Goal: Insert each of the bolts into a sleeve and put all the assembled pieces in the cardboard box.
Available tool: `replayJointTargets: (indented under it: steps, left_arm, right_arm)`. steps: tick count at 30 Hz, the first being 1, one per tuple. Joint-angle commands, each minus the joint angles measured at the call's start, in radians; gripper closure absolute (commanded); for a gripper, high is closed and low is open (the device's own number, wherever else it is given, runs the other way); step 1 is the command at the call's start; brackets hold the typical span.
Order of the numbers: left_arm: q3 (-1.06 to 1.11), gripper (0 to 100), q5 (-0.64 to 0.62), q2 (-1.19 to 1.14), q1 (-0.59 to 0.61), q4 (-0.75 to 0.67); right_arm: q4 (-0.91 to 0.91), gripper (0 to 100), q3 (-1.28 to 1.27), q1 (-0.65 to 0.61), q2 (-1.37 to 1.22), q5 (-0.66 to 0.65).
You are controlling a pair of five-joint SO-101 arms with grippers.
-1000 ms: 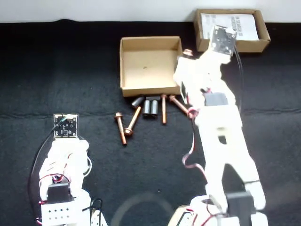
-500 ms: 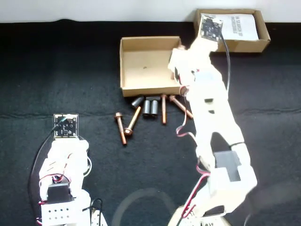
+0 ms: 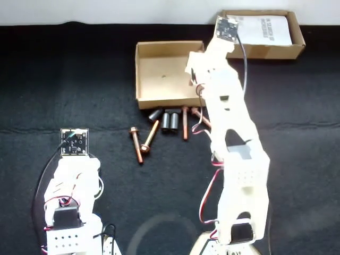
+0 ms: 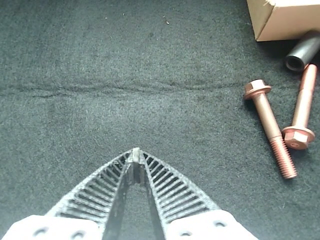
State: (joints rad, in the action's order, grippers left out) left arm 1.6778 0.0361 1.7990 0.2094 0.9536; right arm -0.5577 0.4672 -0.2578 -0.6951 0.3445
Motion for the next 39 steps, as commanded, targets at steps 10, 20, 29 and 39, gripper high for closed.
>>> replayJointTargets:
  steps: [10,20,29,39]
  left_arm:
    - [0.018,99,0.006,0.005,0.008,-0.003]
    - [0.018,99,0.006,0.007,0.008,-0.005]
    - [0.018,99,0.006,0.008,0.008,-0.005]
    - [0.018,99,0.006,0.008,0.01,-0.005]
  right_arm:
    - [-0.191,80.7,0.265,-0.079,-0.073,-0.055]
    - [-0.618,80.7,0.522,-0.09,-0.065,-0.051]
    - [-1.176,80.7,0.88,-0.194,-0.074,-0.057]
    - [-1.208,83.6,0.842,-0.242,-0.065,-0.055]
